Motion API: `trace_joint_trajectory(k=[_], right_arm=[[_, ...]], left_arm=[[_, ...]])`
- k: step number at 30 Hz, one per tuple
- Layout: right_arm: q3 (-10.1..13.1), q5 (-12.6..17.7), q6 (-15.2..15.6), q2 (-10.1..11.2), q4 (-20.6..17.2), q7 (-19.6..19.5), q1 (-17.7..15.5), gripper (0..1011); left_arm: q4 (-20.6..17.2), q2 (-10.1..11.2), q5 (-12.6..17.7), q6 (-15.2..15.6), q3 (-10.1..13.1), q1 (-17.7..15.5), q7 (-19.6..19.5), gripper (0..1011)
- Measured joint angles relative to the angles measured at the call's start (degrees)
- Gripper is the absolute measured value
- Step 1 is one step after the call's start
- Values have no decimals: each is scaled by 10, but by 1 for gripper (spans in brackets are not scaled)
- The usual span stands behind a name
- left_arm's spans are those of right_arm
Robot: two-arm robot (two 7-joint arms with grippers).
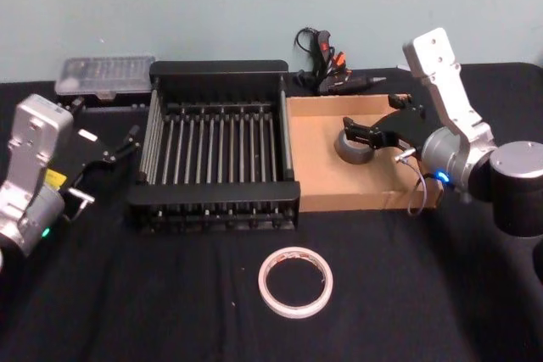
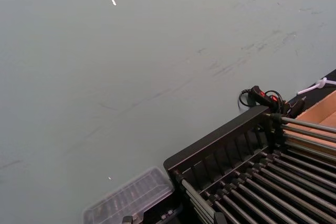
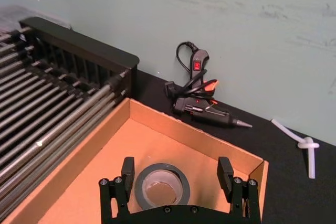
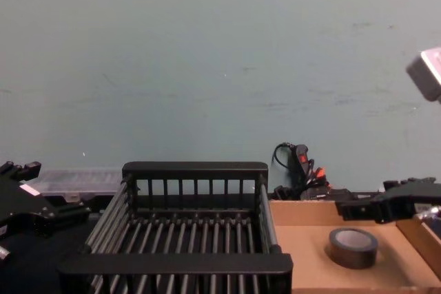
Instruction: Pick up the white tape and place it into the black box , Pick up the silver tape and place it into the brown box.
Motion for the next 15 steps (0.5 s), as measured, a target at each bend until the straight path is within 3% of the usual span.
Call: trace_joint_trajectory(k=[9,15], right_arm=[[15,20,6,26,-66,44,-42,1002],[21,47,7,60,-137,75,-95,1002]], left_arm=[[0,0,0,0,0,0,0,1001],[0,0,0,0,0,0,0,1002]])
